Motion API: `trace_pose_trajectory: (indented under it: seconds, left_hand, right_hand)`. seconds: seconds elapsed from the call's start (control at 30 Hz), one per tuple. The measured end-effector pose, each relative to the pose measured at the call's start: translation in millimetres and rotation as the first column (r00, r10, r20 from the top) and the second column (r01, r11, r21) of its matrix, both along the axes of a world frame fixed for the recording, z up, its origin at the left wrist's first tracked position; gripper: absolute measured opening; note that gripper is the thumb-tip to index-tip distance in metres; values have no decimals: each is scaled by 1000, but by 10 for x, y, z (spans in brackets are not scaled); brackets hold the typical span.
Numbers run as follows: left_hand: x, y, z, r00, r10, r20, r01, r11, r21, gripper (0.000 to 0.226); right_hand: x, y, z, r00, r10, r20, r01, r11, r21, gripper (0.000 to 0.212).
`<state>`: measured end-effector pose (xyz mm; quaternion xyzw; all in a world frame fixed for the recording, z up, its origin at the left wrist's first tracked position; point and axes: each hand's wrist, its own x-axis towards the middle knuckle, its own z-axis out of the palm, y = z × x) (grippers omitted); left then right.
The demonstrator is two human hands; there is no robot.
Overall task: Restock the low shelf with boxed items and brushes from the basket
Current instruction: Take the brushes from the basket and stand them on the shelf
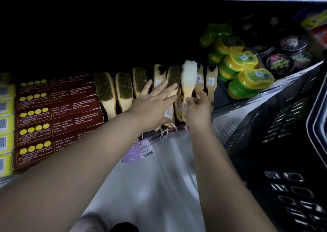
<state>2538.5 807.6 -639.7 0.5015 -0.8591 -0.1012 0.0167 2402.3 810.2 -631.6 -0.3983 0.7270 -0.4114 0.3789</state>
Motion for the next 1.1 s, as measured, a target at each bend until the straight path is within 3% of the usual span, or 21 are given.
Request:
trace_pose_trajectory:
  seconds: [0.17, 0.4, 0.53, 0.7, 0.87, 0.97, 1.1]
  left_hand:
    - [39, 80, -173, 994, 91, 55, -83, 988, -129, 79]
    - [-9, 148, -72, 993, 114, -2, -114, 987, -112, 73]
    - [13, 283, 317, 987, 129, -98, -141, 982, -127, 60]
    - [-33, 502, 1070, 959, 111, -259, -144, 983, -111, 43]
    - [-381, 803, 1860, 924, 10, -383, -78, 984, -162, 28]
    - [-783, 961, 2147, 904, -73, -421, 17, 991, -133, 24]
    - [-1322, 1030, 2259, 913, -211, -350, 195, 978, -79, 22]
  right_hand:
    - [72, -53, -160, 996, 18, -82, -23, 998, -55, 29]
    - [115, 2, -63, 995, 14, -98, -15, 1000, -7, 35]
    - [195, 151, 264, 986, 30, -161, -28, 1000, 12, 37]
    - [210, 439, 1024, 997, 36, -61, -41, 996, -83, 28]
    - [-406, 840, 1877, 956, 246, -160, -280, 928, -247, 23]
    - [-1021, 1099, 2130, 892, 339, -298, -398, 902, -166, 23]
    - [-1889, 1283, 2052, 807, 401, -434, -388, 913, 123, 22]
